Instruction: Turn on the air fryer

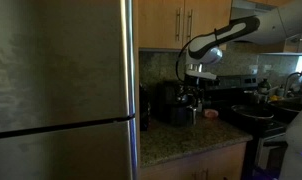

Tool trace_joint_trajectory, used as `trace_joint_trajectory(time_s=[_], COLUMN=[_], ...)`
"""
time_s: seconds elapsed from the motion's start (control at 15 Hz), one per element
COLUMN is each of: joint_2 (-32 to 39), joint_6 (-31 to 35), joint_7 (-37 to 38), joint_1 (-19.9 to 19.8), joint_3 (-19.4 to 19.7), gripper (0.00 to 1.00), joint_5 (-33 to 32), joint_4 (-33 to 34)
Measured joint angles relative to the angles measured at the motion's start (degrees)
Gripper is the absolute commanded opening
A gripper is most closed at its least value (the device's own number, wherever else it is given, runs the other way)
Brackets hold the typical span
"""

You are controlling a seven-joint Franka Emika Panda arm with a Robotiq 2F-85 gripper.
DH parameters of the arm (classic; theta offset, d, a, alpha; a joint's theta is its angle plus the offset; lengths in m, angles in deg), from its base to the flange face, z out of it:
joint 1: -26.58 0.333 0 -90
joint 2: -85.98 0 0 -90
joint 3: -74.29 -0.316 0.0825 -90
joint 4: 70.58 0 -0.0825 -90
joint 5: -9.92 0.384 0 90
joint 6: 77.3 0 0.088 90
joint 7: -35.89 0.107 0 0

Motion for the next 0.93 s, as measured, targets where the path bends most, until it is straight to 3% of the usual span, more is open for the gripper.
trace_joint_trajectory(time_s=[0.33, 0.8, 0.93], joint_2=[0.2, 6.4, 7.0], joint_6=[3.1, 35.2, 36.0], joint_7=[0.6, 5.6, 6.1], joint_1=[-0.2, -2.1, -2.1], joint_3=[0.0, 0.0, 0.0], gripper=[1.00, 1.00, 1.00], joint_5=[-0.5, -9.9, -10.2], joint_4=[-0.7, -8.5, -8.6])
